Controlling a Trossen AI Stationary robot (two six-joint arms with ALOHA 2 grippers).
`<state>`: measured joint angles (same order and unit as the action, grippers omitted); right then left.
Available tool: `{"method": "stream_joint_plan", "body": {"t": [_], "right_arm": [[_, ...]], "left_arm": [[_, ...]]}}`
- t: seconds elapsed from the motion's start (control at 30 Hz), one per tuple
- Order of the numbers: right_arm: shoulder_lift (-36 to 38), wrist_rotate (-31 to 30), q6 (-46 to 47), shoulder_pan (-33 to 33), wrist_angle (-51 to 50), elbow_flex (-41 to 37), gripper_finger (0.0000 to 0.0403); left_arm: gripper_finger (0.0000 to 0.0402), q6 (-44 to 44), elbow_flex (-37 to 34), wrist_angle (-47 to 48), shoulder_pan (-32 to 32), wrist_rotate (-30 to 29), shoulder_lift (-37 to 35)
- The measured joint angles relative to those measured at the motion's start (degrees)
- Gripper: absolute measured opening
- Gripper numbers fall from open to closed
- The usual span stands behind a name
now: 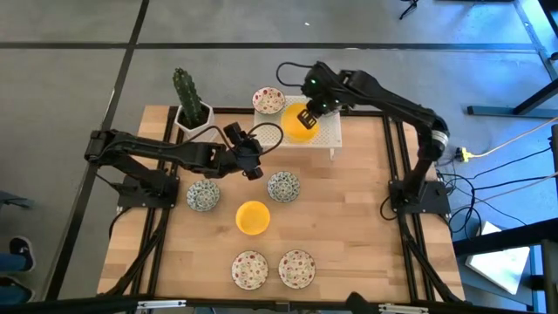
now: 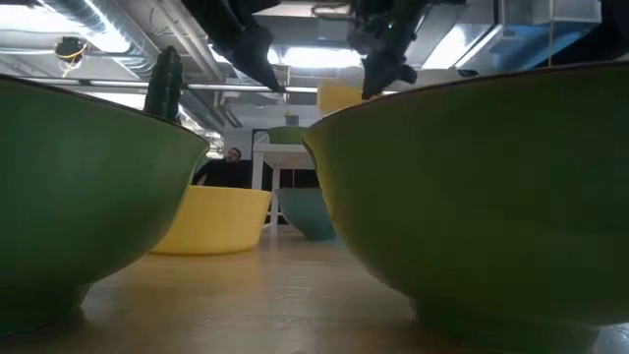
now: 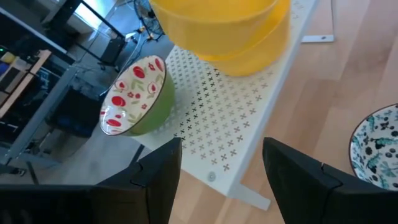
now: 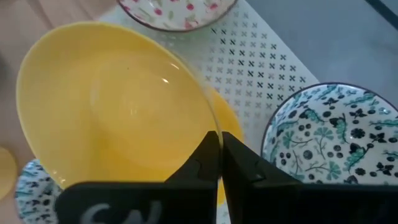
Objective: Pick & Place Mini bowls
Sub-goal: Stack the right yellow bowl on top of the other yellow bowl on the shelf, then stack the right blue patterned bowl on top of the other blue patterned bowl on the shelf
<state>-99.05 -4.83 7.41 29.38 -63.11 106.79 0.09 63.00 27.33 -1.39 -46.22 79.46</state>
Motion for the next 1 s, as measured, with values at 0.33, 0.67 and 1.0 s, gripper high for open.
{"method": "stream_joint_plan", "body": {"t": [0.33, 0.67, 1.0], "right_arm": [[-1.4, 3.6, 0.9, 2.0, -0.6, 1.0, 0.0051], [-1.4, 3.3, 0.0, 3.1, -0.6, 1.0, 0.0126], [-0.5, 1.8, -5.5, 2.6, -8.6, 11.8, 0.0129]], "left_arm": [[0.0219, 0.1, 0.0, 0.0, 0.0, 0.8, 0.0], [0.0219, -0.1, 0.0, -0.1, 0.0, 2.7, 0.0], [0.0219, -2.3, -1.7, -0.1, -0.5, 11.5, 1.2]]}}
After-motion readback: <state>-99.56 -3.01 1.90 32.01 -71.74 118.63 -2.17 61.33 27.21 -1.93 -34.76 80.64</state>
